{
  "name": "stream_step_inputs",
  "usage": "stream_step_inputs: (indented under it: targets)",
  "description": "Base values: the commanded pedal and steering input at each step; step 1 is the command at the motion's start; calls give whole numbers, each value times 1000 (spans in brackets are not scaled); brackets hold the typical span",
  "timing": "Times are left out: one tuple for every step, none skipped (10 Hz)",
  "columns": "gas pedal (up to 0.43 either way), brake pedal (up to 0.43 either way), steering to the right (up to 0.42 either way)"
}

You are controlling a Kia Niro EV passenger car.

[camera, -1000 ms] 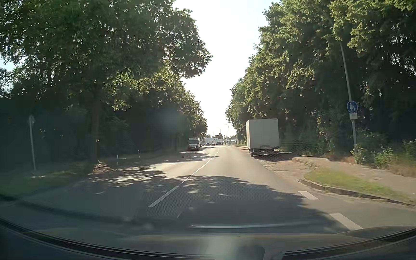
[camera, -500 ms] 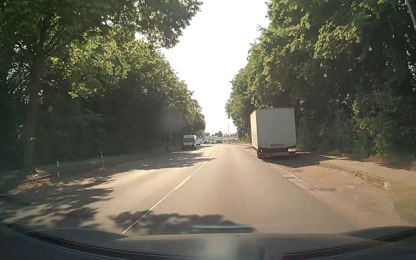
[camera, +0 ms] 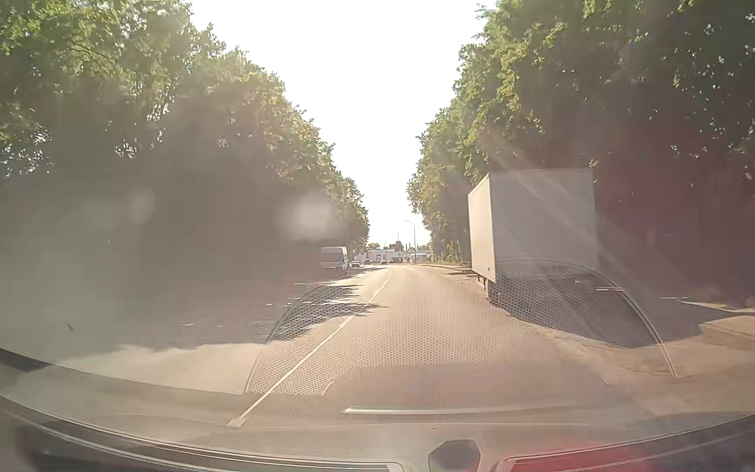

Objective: Follow the waypoints while adhering to traffic rules and regulations

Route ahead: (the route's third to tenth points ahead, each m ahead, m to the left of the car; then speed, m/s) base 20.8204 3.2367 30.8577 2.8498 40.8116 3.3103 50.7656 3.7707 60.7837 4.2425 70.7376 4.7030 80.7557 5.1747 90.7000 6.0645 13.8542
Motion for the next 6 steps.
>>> stream_step_inputs:
  targets:
    - [169, 6, 3]
    - [157, 6, 2]
    - [157, 6, 3]
    - [157, 6, 3]
    - [157, 6, 2]
    - [138, 6, 2]
